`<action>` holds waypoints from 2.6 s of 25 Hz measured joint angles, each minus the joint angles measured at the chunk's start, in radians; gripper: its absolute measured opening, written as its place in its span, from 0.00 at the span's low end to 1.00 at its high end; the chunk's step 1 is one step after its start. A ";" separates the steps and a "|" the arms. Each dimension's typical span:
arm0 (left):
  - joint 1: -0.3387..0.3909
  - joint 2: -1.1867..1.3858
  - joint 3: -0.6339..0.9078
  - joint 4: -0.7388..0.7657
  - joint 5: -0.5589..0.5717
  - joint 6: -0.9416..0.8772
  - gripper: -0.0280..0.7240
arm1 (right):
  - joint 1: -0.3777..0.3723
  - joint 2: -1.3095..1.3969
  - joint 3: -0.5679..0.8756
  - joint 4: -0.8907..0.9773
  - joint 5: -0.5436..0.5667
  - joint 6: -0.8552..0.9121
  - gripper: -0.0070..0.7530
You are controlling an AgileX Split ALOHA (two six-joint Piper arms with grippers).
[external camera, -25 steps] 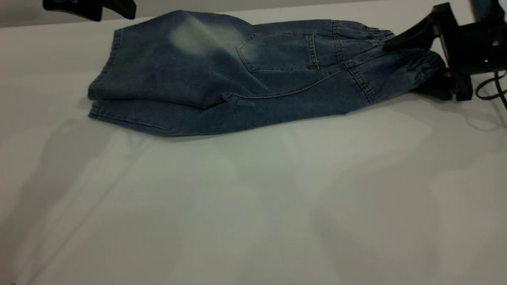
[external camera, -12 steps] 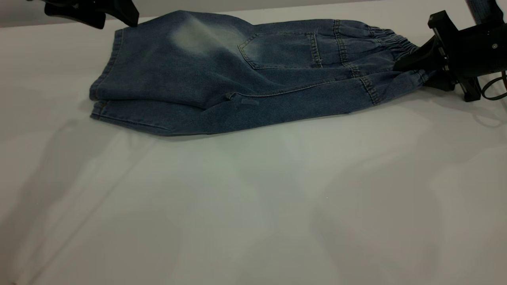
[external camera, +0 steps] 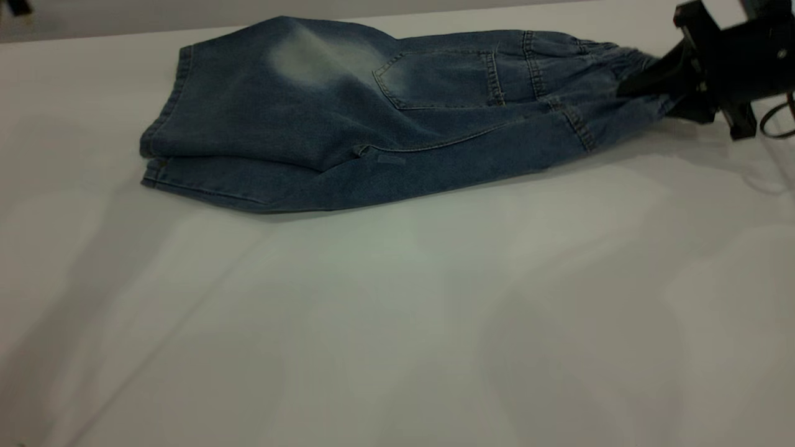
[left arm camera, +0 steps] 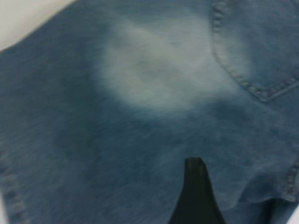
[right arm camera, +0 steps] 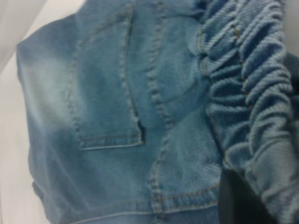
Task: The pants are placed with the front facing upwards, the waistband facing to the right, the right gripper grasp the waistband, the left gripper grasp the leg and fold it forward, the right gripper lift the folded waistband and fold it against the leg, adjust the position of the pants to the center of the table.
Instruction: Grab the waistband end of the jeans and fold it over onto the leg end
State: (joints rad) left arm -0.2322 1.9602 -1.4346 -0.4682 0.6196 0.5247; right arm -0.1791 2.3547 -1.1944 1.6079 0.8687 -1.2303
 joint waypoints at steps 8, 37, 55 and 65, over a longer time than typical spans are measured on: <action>-0.087 0.205 -0.280 0.059 0.241 -0.019 0.65 | 0.000 -0.056 -0.001 -0.069 -0.004 0.040 0.15; -0.277 0.697 -0.831 0.419 0.492 -0.178 0.65 | 0.001 -0.110 0.000 -0.097 0.031 0.051 0.15; -0.279 0.705 -0.831 0.418 0.492 -0.178 0.65 | 0.189 -0.191 -0.005 -0.056 0.104 0.070 0.15; -0.278 0.705 -0.847 0.423 0.533 -0.180 0.65 | 0.270 -0.191 -0.090 -0.096 0.116 0.139 0.15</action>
State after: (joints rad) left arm -0.5099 2.6648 -2.2815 -0.0449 1.1530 0.3450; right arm 0.0906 2.1635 -1.2844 1.5117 0.9844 -1.0908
